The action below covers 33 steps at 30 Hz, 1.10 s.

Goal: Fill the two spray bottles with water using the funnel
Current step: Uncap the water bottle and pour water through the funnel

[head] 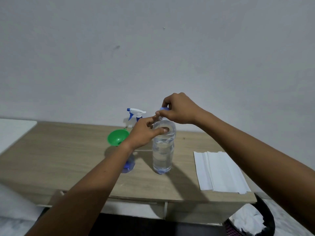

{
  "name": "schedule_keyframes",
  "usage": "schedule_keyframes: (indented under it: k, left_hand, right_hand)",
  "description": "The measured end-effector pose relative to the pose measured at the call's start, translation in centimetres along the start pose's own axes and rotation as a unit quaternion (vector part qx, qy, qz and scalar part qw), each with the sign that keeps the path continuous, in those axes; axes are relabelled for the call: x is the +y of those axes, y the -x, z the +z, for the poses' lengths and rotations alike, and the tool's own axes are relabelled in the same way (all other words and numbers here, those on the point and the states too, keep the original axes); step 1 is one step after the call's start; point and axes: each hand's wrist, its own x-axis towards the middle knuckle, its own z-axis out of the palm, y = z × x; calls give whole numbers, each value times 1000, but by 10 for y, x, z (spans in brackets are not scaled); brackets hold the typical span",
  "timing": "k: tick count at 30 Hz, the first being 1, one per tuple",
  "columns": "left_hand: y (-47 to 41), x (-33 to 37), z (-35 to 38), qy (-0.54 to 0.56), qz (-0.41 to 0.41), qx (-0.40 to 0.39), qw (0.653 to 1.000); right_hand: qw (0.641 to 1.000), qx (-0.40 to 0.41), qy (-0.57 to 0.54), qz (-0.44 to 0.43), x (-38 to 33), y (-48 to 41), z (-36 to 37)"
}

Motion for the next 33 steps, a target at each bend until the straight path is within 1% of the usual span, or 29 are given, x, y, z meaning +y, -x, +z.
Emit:
schedule_keyframes:
  k: [2, 5, 8, 10, 12, 15, 16, 17, 20, 28, 30, 33]
  left_hand:
    - [-3, 1, -1, 5, -1, -8, 1000]
    - [-6, 1, -1, 13, -1, -22, 1000]
    - [-7, 2, 0, 27, -7, -30, 999]
    - [-6, 2, -1, 25, -11, -24, 999]
    - [-6, 1, -2, 21, -12, -28, 999]
    - [-5, 3, -4, 11, -21, -31, 999]
    - [-5, 3, -3, 11, -24, -34, 999]
    - [-5, 2, -3, 12, -26, -35, 999]
    - [-3, 2, -4, 19, -28, -36, 999]
    - [-3, 3, -2, 28, -31, -36, 999]
    - [-3, 4, -3, 25, -33, -31, 999]
    - [-1, 6, -2, 29, -31, -25, 999]
  right_hand:
    - [999, -27, 0, -23, 2, 0, -4]
    - [992, -104, 21, -65, 6, -4, -16]
    - [980, -176, 49, -75, 5, -11, -28]
    - [975, -201, 44, -79, 4, -15, -33]
    - [978, -190, 52, -70, 1, -17, -34]
    - [990, -107, 80, -42, -3, -21, -29]
    - [991, -87, 91, -35, -4, -22, -27]
    - [991, -84, 96, -30, -6, -22, -26]
    - [991, -113, 75, -21, -10, -22, -27]
    - [975, -192, 96, -57, -20, -22, -42]
    - [974, -198, 95, -60, -19, -22, -45]
    - [977, -183, 87, -63, -14, -20, -45]
